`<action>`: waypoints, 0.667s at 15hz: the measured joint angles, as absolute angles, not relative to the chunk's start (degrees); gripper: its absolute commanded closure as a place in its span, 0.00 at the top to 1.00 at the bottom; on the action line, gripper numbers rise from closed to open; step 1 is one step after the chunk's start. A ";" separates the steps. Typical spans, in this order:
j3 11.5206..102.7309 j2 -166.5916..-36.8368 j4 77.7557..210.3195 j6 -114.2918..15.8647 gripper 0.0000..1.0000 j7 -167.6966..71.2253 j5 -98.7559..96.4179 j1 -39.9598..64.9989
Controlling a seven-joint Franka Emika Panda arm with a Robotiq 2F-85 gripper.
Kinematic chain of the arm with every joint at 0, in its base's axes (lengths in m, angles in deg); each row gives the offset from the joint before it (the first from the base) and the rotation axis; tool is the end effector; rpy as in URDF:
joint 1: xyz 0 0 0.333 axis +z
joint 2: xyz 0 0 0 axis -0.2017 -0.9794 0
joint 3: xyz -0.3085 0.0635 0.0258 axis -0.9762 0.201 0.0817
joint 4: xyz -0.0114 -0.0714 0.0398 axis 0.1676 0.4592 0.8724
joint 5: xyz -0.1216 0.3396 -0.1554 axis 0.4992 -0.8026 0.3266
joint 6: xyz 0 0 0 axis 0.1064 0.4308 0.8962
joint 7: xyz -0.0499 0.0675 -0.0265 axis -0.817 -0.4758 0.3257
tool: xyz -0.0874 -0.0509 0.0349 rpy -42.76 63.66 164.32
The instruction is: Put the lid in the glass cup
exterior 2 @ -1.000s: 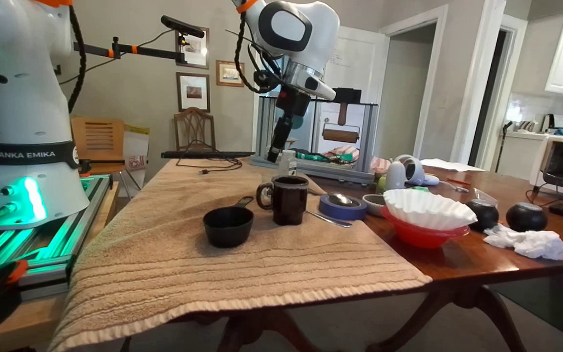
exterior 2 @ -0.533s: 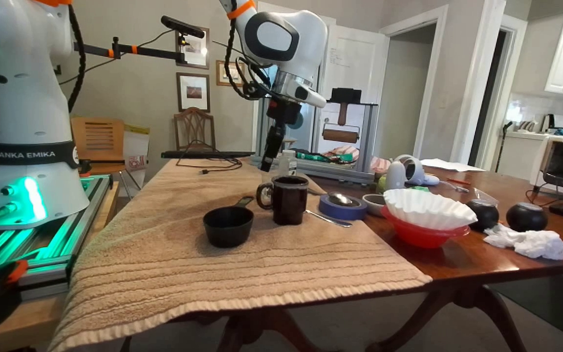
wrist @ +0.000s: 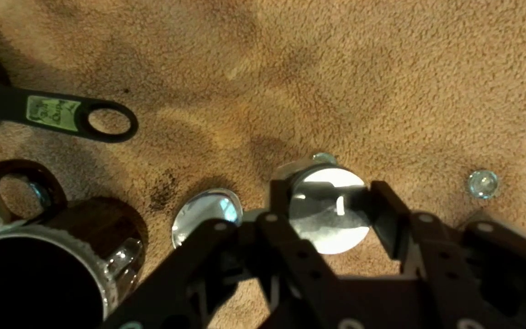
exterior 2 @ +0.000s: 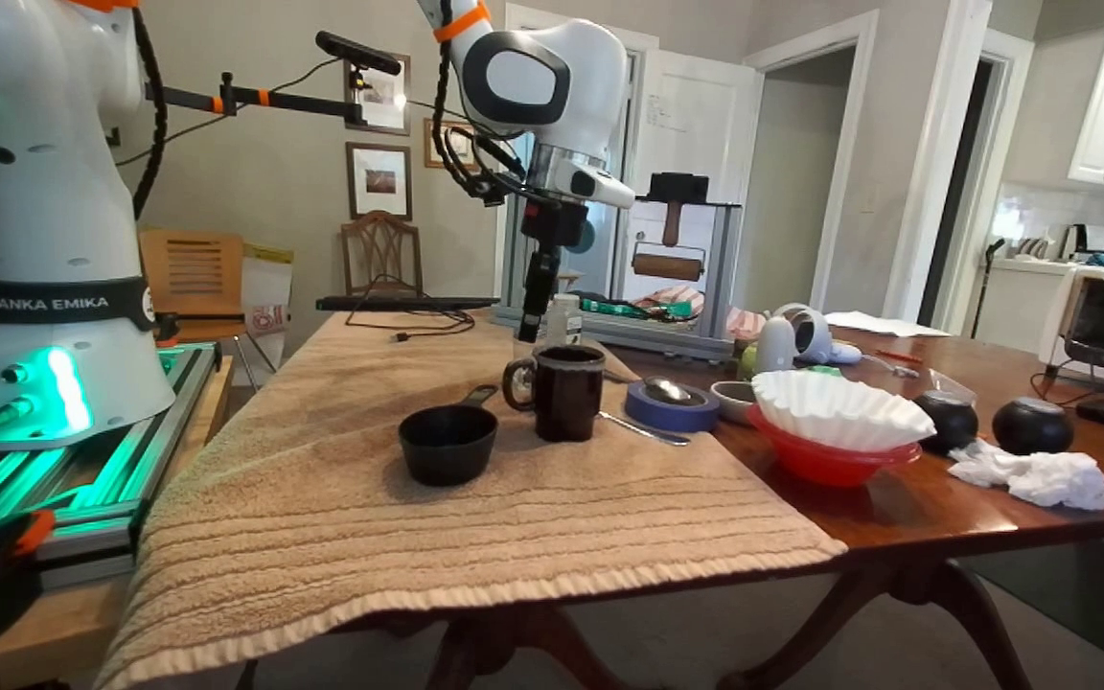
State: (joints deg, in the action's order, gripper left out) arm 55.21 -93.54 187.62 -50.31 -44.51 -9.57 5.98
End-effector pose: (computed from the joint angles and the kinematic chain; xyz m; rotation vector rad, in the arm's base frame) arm 0.4792 -0.0973 0.2517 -3.0147 0.6424 0.2278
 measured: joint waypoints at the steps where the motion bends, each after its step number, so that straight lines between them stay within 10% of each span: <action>1: 55.19 -93.51 187.63 -50.66 0.23 -43.93 -9.56 5.98; 10: 54.96 -93.38 187.62 -50.83 0.23 -38.89 -7.38 6.01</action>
State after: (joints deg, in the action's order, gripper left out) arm 54.96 -93.38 187.62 -50.83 -38.89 -7.38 6.01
